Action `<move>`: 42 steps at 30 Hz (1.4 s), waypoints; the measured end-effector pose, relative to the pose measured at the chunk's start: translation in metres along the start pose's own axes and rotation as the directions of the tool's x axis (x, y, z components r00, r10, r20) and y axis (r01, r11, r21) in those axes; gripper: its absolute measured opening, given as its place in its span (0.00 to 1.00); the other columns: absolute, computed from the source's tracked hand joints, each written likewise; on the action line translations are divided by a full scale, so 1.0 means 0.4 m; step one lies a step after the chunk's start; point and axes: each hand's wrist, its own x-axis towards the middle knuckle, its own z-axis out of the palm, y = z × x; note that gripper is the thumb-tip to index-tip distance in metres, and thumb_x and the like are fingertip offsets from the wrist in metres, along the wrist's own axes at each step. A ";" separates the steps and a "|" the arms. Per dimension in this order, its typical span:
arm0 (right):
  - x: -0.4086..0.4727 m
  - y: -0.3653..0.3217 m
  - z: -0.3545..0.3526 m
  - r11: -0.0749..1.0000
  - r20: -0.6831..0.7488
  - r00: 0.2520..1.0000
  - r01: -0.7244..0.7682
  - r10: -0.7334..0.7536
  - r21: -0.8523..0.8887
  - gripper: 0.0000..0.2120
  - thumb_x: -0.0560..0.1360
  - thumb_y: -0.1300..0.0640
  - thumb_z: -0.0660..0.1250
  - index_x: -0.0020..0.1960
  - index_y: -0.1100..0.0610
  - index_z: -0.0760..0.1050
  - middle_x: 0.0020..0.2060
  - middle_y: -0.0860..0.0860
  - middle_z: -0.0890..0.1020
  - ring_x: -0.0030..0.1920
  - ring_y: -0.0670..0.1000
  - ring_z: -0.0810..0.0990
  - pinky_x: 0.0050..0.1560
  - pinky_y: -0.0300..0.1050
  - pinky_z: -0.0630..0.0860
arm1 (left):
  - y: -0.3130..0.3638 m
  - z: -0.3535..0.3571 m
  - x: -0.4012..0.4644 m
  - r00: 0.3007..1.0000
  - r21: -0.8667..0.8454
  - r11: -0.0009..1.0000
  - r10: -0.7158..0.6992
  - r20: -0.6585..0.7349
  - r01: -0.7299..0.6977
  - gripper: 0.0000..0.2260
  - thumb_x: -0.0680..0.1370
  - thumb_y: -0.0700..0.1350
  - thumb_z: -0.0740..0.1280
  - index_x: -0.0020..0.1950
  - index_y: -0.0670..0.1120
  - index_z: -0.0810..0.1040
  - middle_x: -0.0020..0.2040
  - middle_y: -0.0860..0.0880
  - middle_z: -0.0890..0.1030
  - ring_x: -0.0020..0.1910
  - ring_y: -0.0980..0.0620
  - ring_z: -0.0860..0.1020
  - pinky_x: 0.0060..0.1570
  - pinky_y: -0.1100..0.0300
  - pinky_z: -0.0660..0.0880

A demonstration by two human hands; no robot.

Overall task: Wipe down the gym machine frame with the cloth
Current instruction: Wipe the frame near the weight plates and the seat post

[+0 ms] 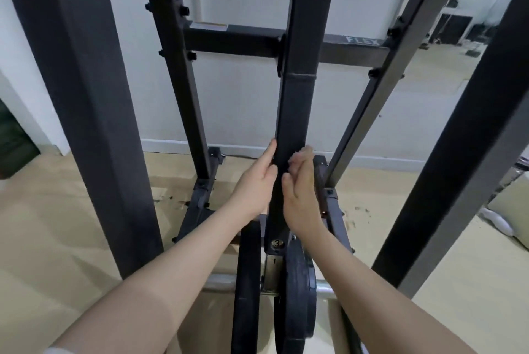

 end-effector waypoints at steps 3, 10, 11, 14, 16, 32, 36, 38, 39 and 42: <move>0.095 -0.032 -0.039 0.997 0.046 0.998 0.042 -0.039 -0.059 0.16 0.80 0.62 0.49 0.62 0.72 0.61 0.49 0.53 0.66 0.50 0.46 0.67 0.57 0.40 0.66 | 0.010 -0.011 0.006 0.999 -0.073 0.997 -0.037 -0.001 0.037 0.21 0.83 0.41 0.53 0.74 0.58 0.60 0.73 0.54 0.65 0.69 0.58 0.65 0.71 0.57 0.61; 0.208 -0.088 -0.077 0.985 0.105 0.980 0.161 -0.167 0.066 0.13 0.83 0.62 0.47 0.60 0.70 0.62 0.49 0.57 0.67 0.52 0.49 0.68 0.58 0.43 0.66 | 0.079 -0.069 0.038 0.995 0.078 0.993 -0.090 -0.032 0.092 0.16 0.82 0.39 0.57 0.68 0.49 0.72 0.59 0.57 0.77 0.60 0.58 0.75 0.55 0.72 0.69; 0.189 -0.080 -0.084 0.991 0.147 0.981 0.120 -0.128 0.064 0.12 0.83 0.63 0.47 0.60 0.71 0.62 0.49 0.56 0.68 0.52 0.48 0.69 0.58 0.45 0.67 | 0.101 -0.075 0.048 0.995 0.154 0.984 -0.080 -0.065 0.089 0.15 0.81 0.41 0.58 0.67 0.49 0.73 0.60 0.57 0.77 0.62 0.57 0.73 0.57 0.69 0.68; 0.244 -0.109 -0.103 0.993 0.115 0.992 0.030 -0.044 0.115 0.08 0.83 0.65 0.47 0.53 0.67 0.64 0.44 0.59 0.69 0.44 0.47 0.70 0.50 0.43 0.68 | 0.189 -0.082 0.094 0.981 0.229 0.973 0.009 -0.192 0.036 0.16 0.82 0.45 0.58 0.69 0.52 0.69 0.67 0.55 0.72 0.63 0.58 0.70 0.58 0.65 0.64; 0.341 -0.178 -0.108 0.986 0.040 0.996 0.071 -0.078 0.151 0.10 0.83 0.63 0.46 0.52 0.66 0.63 0.47 0.63 0.70 0.46 0.52 0.70 0.51 0.47 0.69 | 0.254 -0.081 0.134 0.962 0.177 0.981 0.119 -0.246 -0.076 0.17 0.82 0.46 0.57 0.71 0.53 0.66 0.68 0.58 0.70 0.62 0.62 0.68 0.55 0.73 0.63; 0.531 -0.301 -0.140 0.938 -0.017 0.946 0.322 -0.322 0.127 0.23 0.83 0.57 0.47 0.77 0.56 0.50 0.75 0.52 0.60 0.75 0.49 0.59 0.75 0.50 0.57 | 0.364 -0.126 0.254 0.971 -0.014 0.988 0.151 -0.188 -0.156 0.23 0.78 0.41 0.65 0.71 0.58 0.67 0.41 0.77 0.74 0.41 0.80 0.73 0.40 0.81 0.69; 0.487 -0.274 -0.155 0.873 0.047 0.879 0.476 -0.474 -0.107 0.27 0.80 0.61 0.50 0.77 0.61 0.46 0.73 0.48 0.56 0.72 0.38 0.56 0.67 0.24 0.53 | 0.361 -0.127 0.253 0.974 -0.038 0.988 0.142 -0.178 -0.151 0.22 0.78 0.40 0.66 0.69 0.58 0.68 0.40 0.77 0.75 0.42 0.80 0.73 0.39 0.82 0.69; 0.522 -0.304 -0.173 0.741 0.085 0.803 0.579 -0.589 -0.339 0.26 0.79 0.64 0.54 0.75 0.66 0.53 0.74 0.57 0.54 0.75 0.52 0.53 0.72 0.33 0.52 | 0.363 -0.131 0.255 0.976 -0.036 0.989 0.138 -0.171 -0.146 0.23 0.78 0.40 0.66 0.68 0.60 0.68 0.40 0.77 0.76 0.42 0.80 0.73 0.38 0.83 0.69; 0.548 -0.327 -0.179 0.624 0.137 0.744 0.634 -0.654 -0.457 0.24 0.79 0.65 0.57 0.74 0.67 0.57 0.74 0.60 0.57 0.75 0.59 0.55 0.75 0.44 0.54 | 0.363 -0.134 0.257 0.976 -0.027 0.989 0.141 -0.165 -0.147 0.23 0.78 0.40 0.66 0.67 0.61 0.67 0.40 0.77 0.75 0.42 0.80 0.73 0.38 0.82 0.69; 0.613 -0.396 -0.185 0.260 0.389 0.615 0.706 -0.686 -0.658 0.21 0.78 0.65 0.61 0.71 0.64 0.67 0.71 0.60 0.67 0.73 0.62 0.61 0.73 0.54 0.54 | 0.356 -0.134 0.260 0.980 0.013 0.990 0.139 -0.144 -0.139 0.23 0.79 0.44 0.64 0.69 0.63 0.64 0.40 0.79 0.73 0.42 0.79 0.73 0.45 0.76 0.68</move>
